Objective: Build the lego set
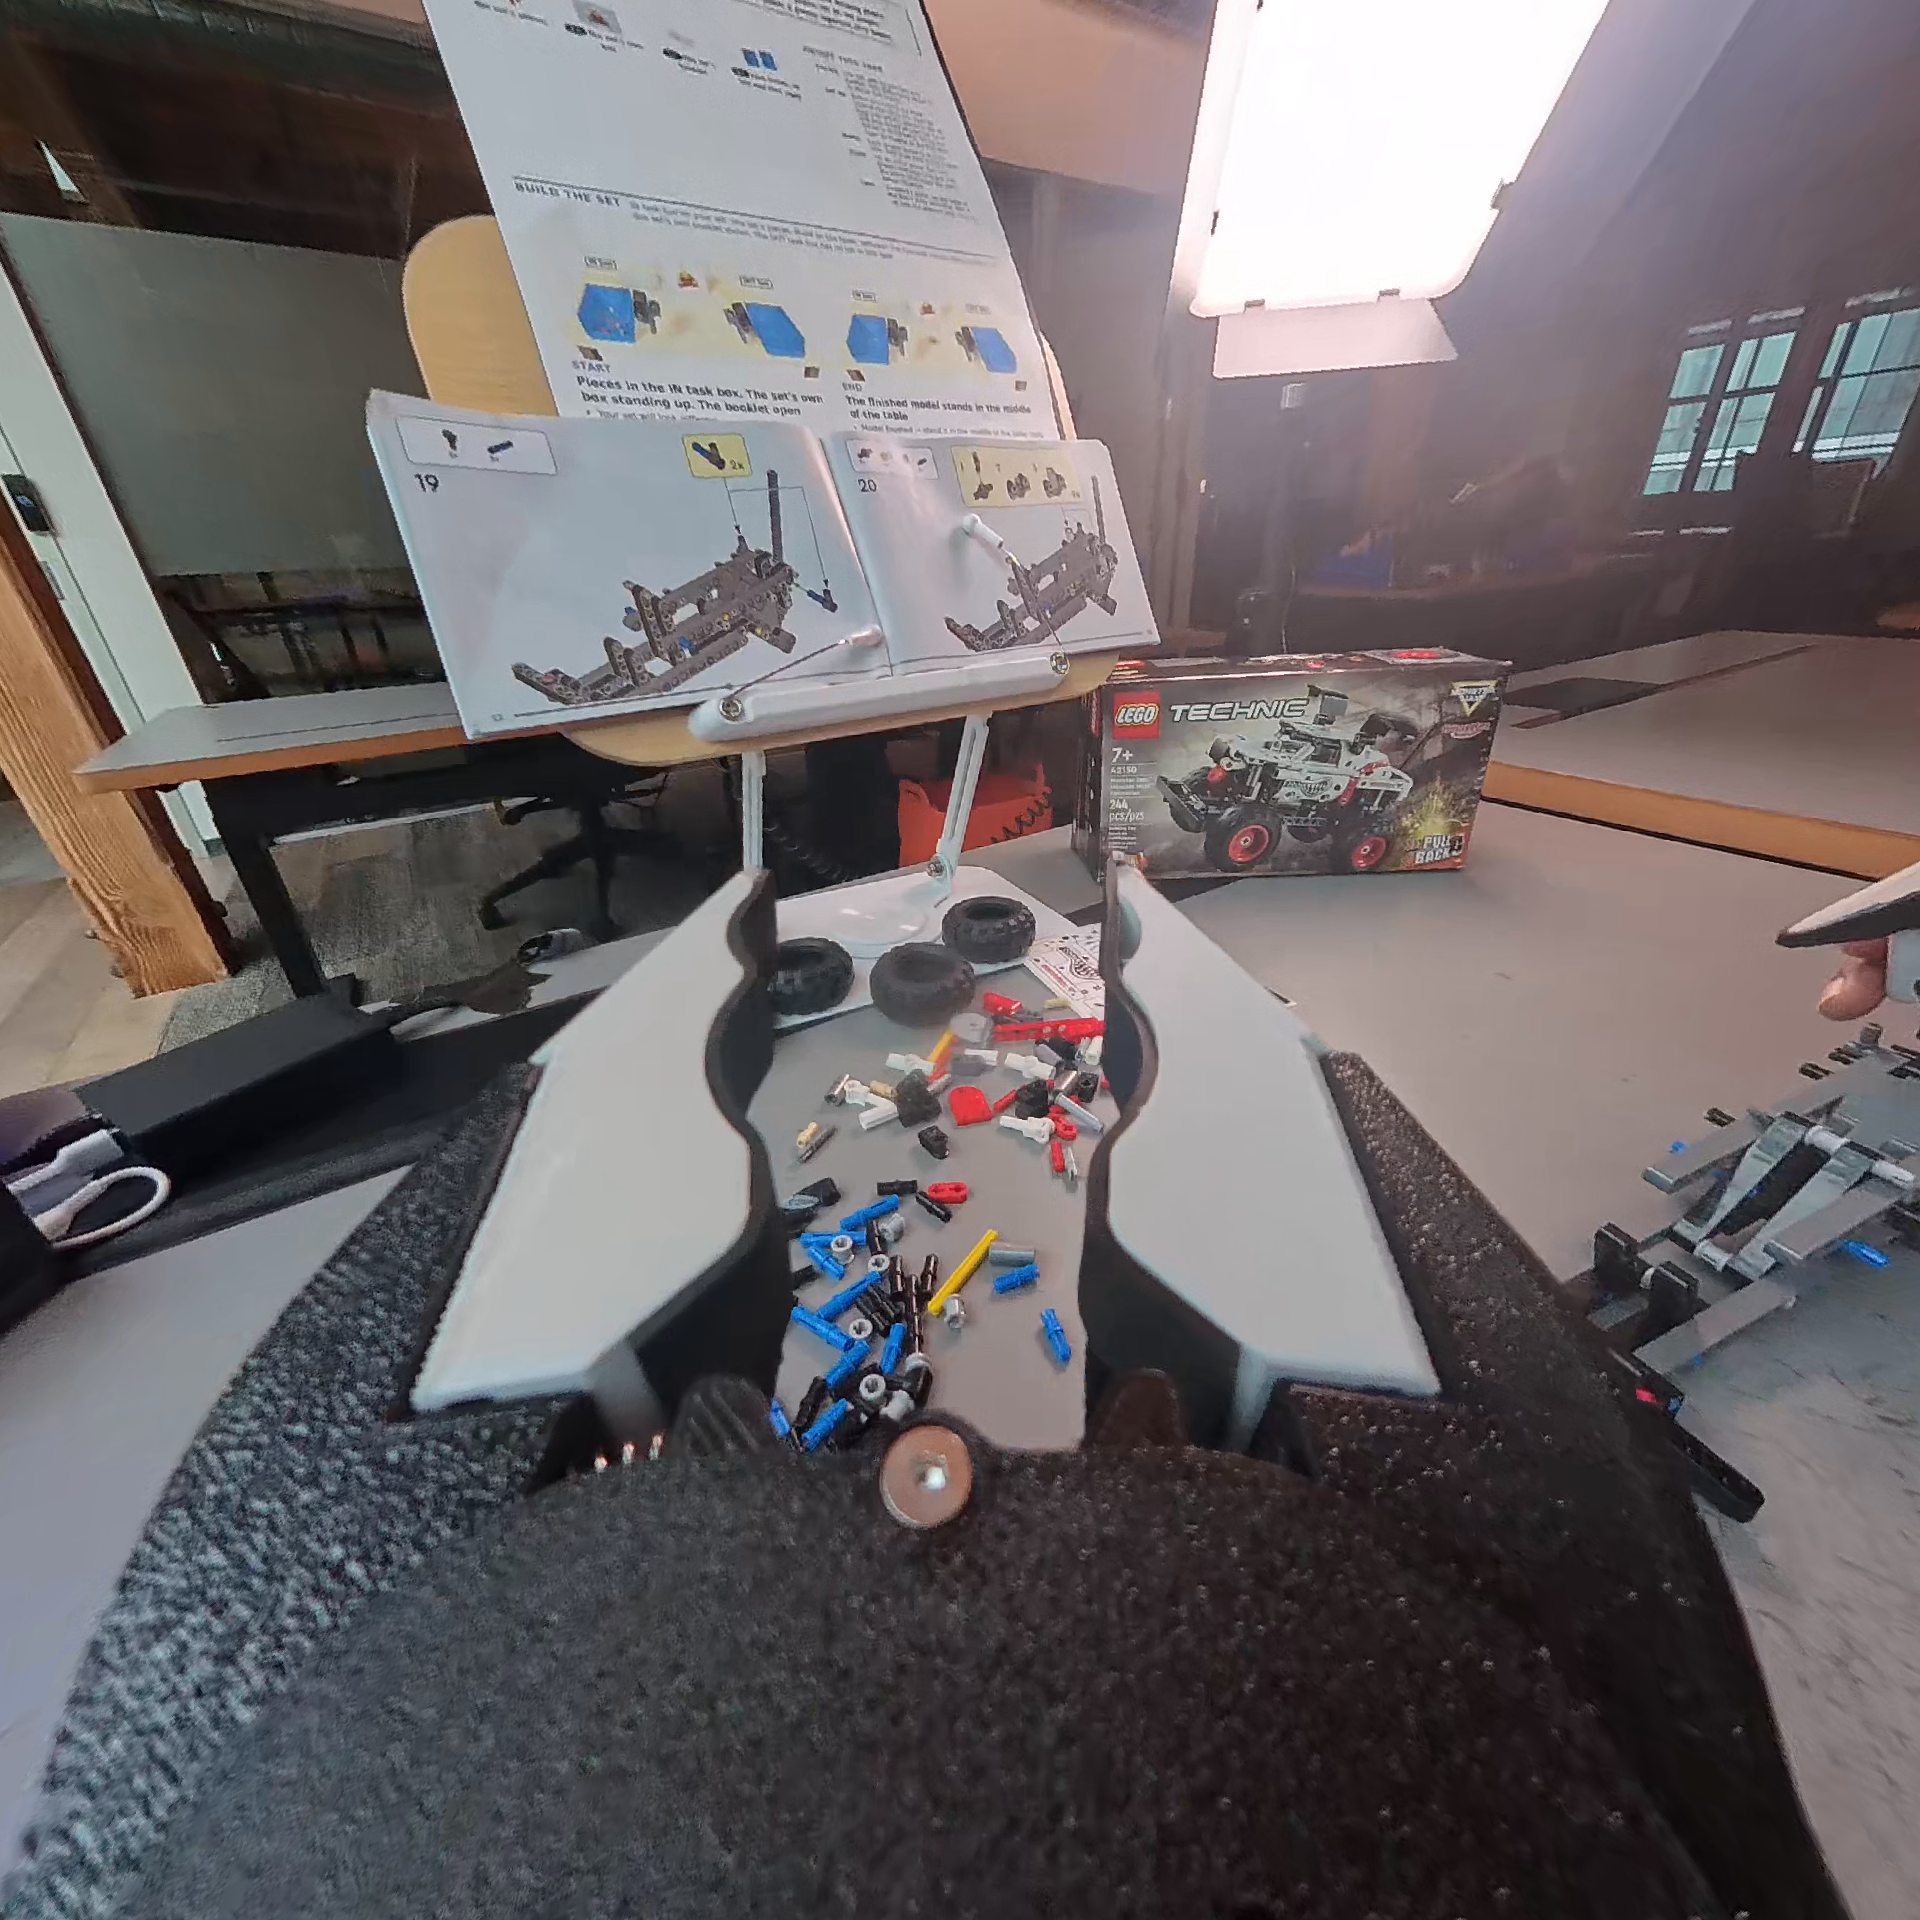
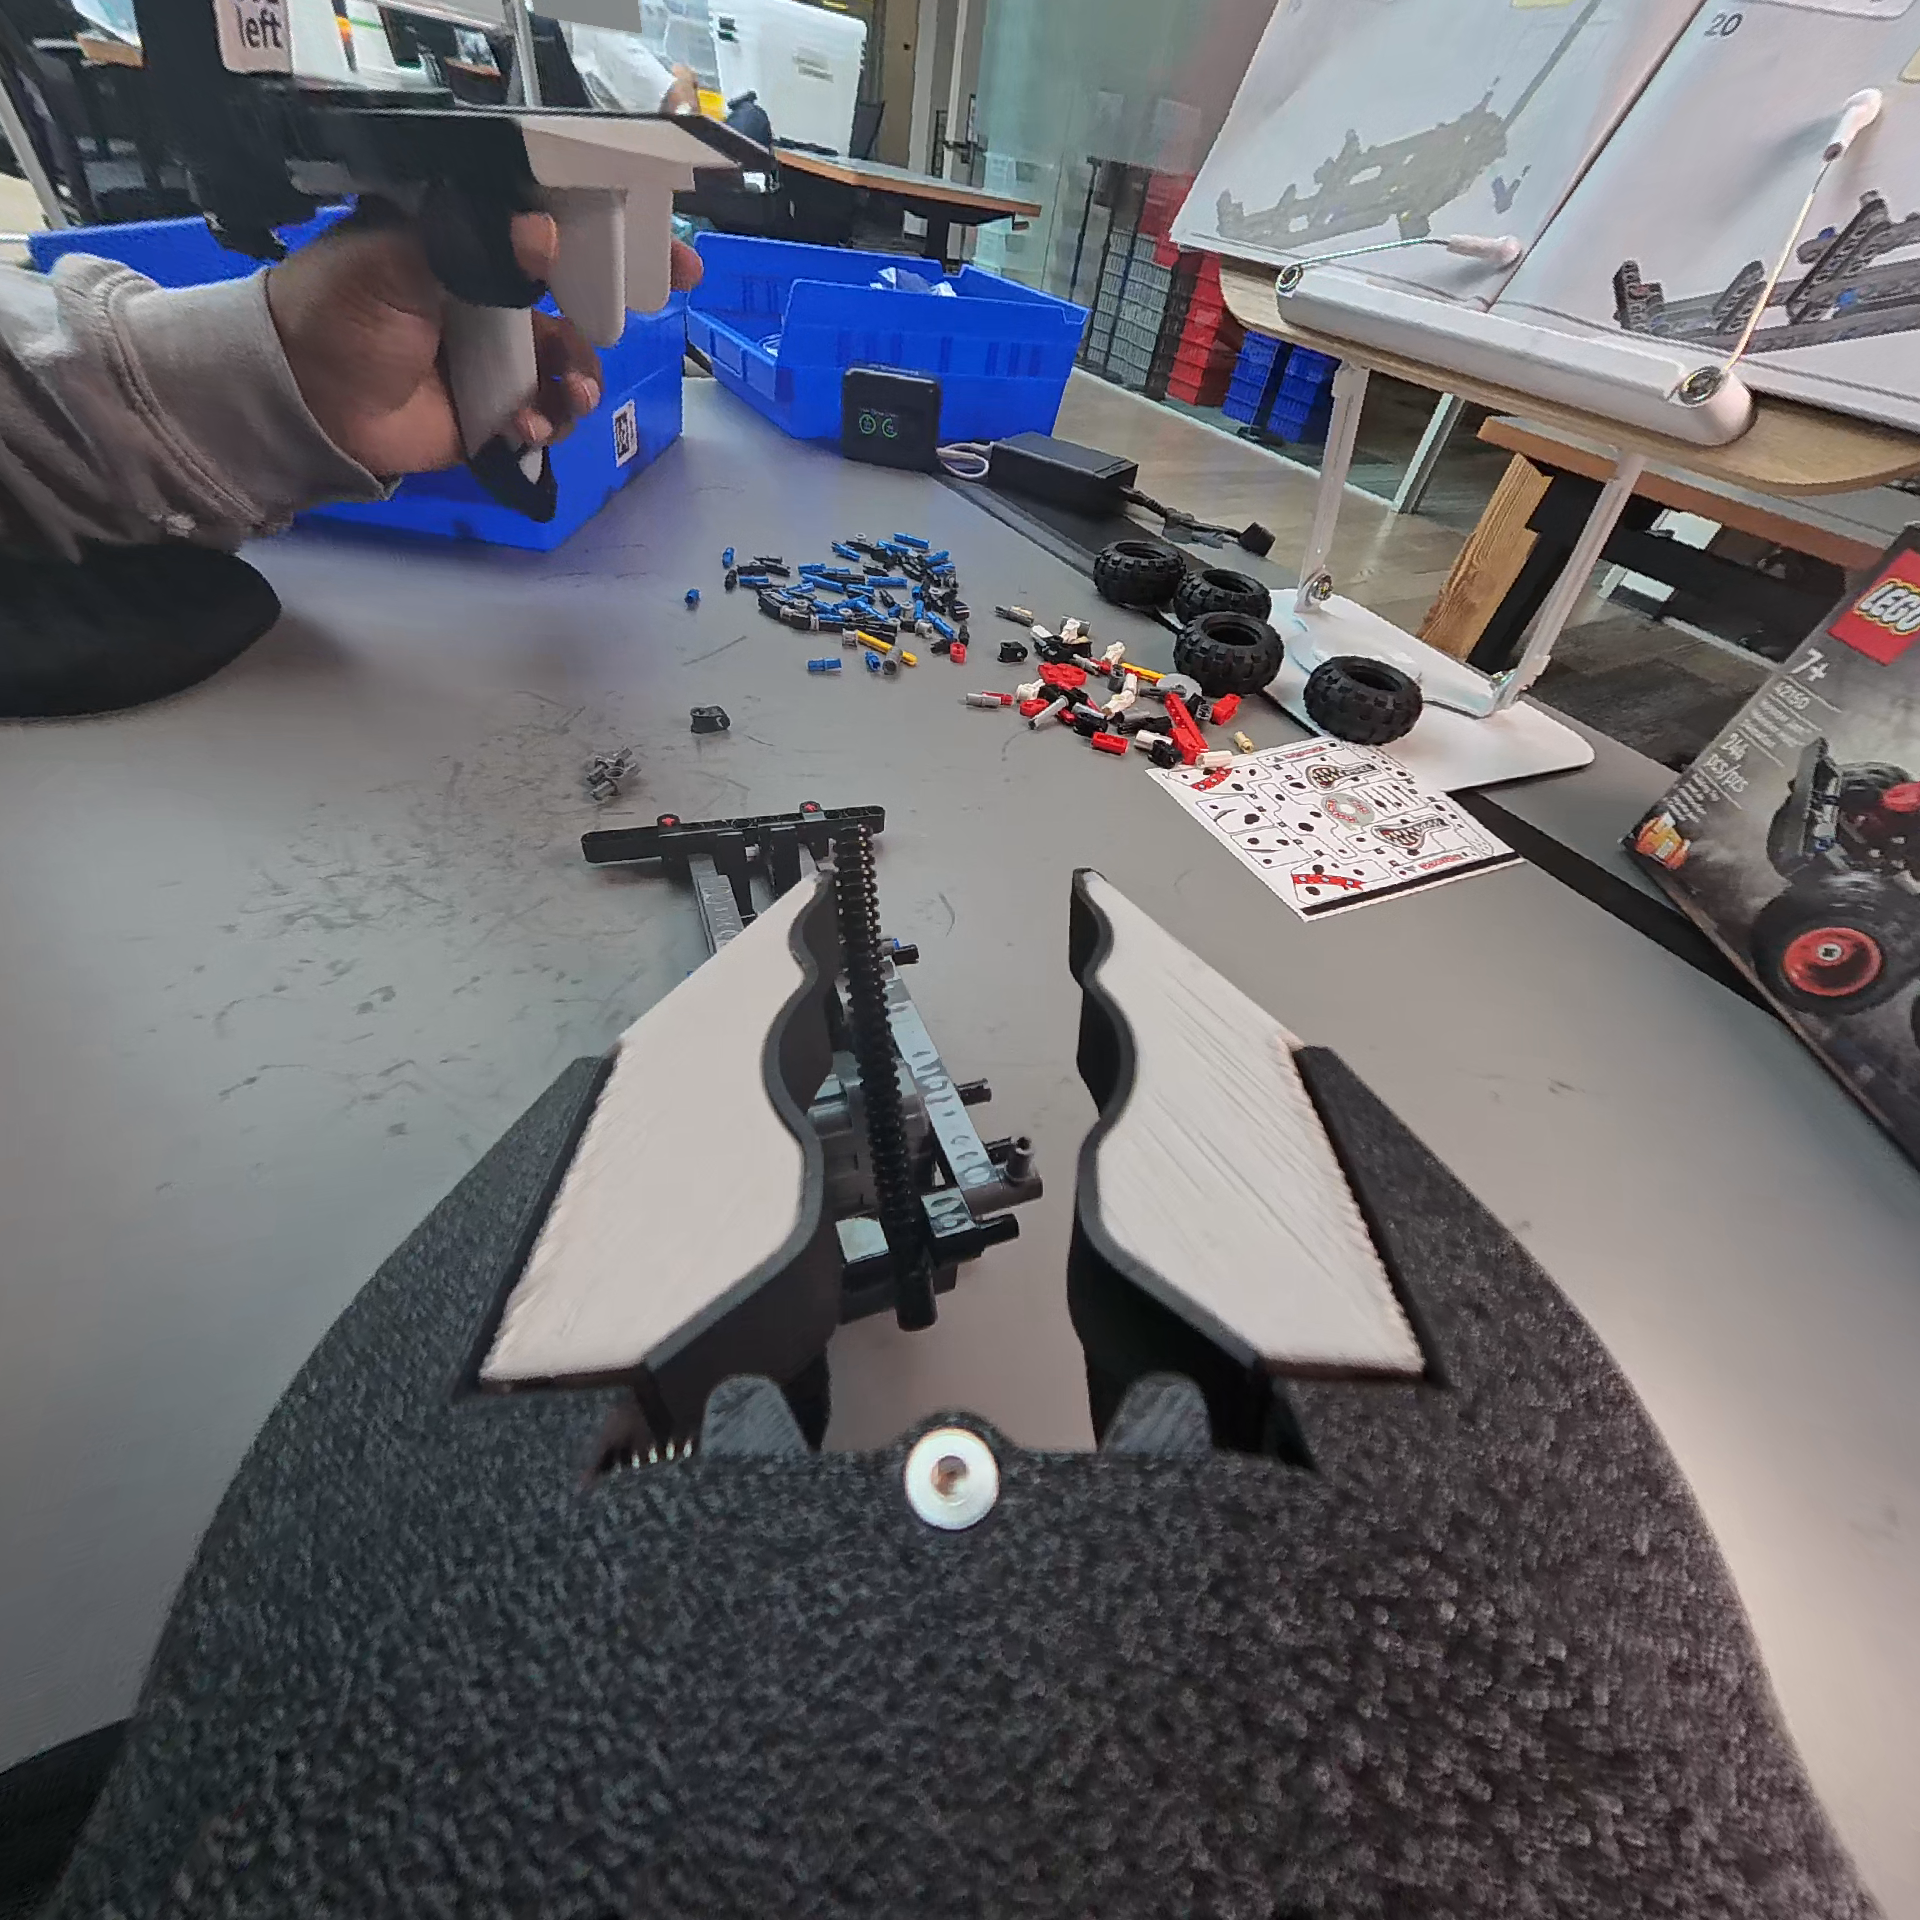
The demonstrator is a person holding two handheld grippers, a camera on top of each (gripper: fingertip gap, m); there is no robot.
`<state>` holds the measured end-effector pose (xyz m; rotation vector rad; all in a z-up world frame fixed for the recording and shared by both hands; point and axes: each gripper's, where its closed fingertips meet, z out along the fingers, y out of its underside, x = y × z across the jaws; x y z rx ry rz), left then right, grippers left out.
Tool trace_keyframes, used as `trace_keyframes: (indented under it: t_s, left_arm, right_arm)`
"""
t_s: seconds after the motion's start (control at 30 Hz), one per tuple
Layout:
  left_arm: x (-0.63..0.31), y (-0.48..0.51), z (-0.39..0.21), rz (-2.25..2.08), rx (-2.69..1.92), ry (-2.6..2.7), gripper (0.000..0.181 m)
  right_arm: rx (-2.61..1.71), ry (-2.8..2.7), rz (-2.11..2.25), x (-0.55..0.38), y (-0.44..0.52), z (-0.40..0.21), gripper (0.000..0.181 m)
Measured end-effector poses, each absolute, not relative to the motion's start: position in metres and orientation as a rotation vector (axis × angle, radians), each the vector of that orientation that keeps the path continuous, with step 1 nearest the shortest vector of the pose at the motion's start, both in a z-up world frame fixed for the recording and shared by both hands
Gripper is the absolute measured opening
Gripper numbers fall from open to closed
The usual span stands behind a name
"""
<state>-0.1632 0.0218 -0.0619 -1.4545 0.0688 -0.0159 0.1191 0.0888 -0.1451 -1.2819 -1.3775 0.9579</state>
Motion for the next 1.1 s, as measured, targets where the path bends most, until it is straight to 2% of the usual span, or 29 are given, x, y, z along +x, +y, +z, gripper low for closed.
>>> trace_keyframes:
  t_s: [0.13,0.27,0.37,0.5,0.57,0.63,0.77,0.9,1.1]
  left_arm:
    - [-0.158,0.026,-0.074,0.026,-1.484,0.119,0.063]
    - [-0.147,0.021,-0.068,-0.019,-1.478,0.164,0.046]
    - [-0.150,0.009,-0.042,-0.004,-1.434,0.196,0.031]
    - [-0.180,-0.008,0.006,0.158,-1.463,0.234,0.024]
    - [-0.190,-0.007,0.009,0.139,-1.606,0.296,0.024]
    - [-0.194,-0.001,-0.014,0.056,-1.841,0.410,0.025]
    - [-0.208,0.016,-0.079,-0.017,-2.205,0.674,0.024]
    - [-0.199,0.025,-0.143,-0.192,-2.435,0.900,0.017]
    - [-0.197,0.038,-0.208,-0.133,-2.609,1.127,0.012]
  right_arm:
    - [-1.297,-1.362,0.965,0.119,0.090,-0.145,0.044]
    - [-1.330,-1.343,0.991,0.118,0.092,-0.146,0.044]
    - [-1.349,-1.317,0.998,0.116,0.094,-0.146,0.046]
    - [-1.348,-1.300,0.964,0.114,0.099,-0.144,0.055]
    - [-1.346,-1.282,0.952,0.115,0.102,-0.143,0.063]
    - [-1.345,-1.267,0.937,0.115,0.105,-0.142,0.070]
    - [-1.312,-1.245,0.925,0.117,0.103,-0.135,0.070]
    - [-1.294,-1.246,0.920,0.118,0.100,-0.132,0.062]
    - [-1.297,-1.258,0.925,0.118,0.098,-0.135,0.053]
